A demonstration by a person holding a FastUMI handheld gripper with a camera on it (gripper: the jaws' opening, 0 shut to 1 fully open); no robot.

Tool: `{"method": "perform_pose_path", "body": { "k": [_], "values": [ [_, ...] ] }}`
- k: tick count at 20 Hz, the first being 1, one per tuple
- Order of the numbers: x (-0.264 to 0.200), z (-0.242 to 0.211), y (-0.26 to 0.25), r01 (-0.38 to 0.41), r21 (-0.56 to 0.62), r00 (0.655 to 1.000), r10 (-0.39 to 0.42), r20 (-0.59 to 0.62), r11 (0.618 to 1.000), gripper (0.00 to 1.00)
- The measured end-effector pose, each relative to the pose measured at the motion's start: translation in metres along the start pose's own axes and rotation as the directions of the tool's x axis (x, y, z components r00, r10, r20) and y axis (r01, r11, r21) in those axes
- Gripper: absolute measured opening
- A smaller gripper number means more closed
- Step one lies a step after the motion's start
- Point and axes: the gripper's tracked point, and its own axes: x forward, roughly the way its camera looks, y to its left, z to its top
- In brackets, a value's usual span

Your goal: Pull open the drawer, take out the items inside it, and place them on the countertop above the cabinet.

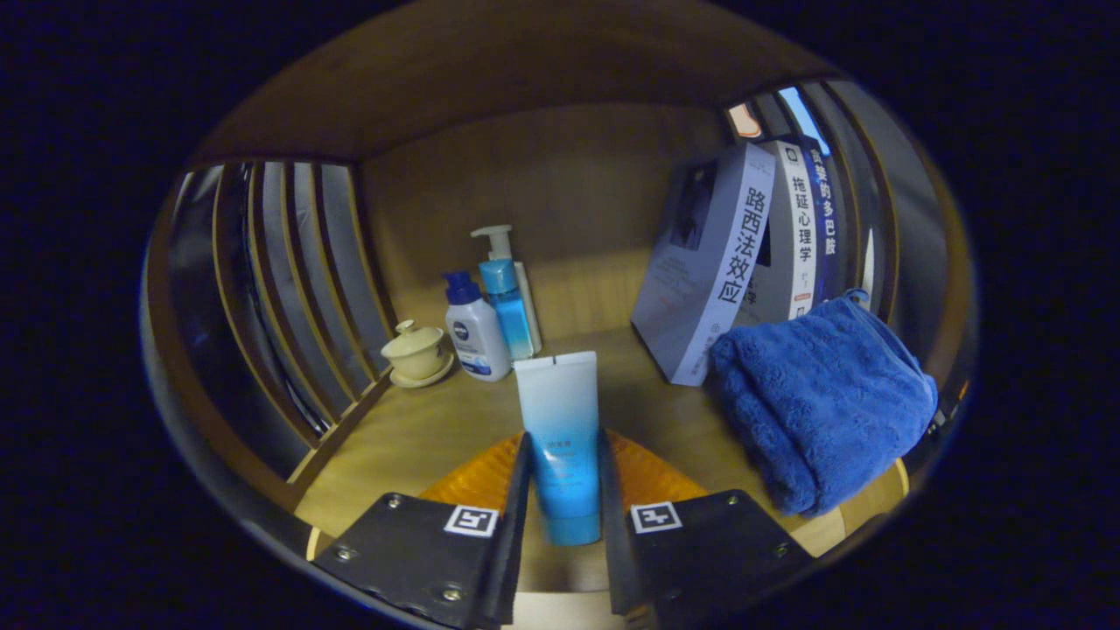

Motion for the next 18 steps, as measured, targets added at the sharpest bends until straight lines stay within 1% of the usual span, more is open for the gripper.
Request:
{"method": "perform_pose_path", "body": {
  "k": [3, 5, 8, 9, 11, 13, 16, 18],
  "values": [
    [0.013, -0.015, -0.01, 0.038, 0.006, 0.998, -0.038, -0.048, 0.999, 0.41],
    [0.018, -0.018, -0.022, 0.078, 0.006, 0.996, -0.077, -0.049, 0.997, 0.41],
    [0.013, -0.014, -0.032, 0.108, 0.046, 0.994, -0.107, -0.037, 0.993, 0.46],
    [0.009, -0.01, -0.034, 0.104, 0.063, 0.994, -0.102, -0.029, 0.993, 0.47],
    [0.0, -0.005, -0.04, 0.117, 0.071, 0.993, -0.116, -0.022, 0.991, 0.72],
    [-0.019, 0.004, -0.042, 0.109, 0.063, 0.994, -0.109, 0.002, 0.992, 0.97],
    [-0.053, 0.016, -0.04, 0.073, 0.029, 0.996, -0.074, 0.045, 0.997, 1.0],
    [-0.081, 0.022, -0.038, 0.05, 0.009, 0.995, -0.051, 0.081, 0.999, 1.0]
  ]
}}
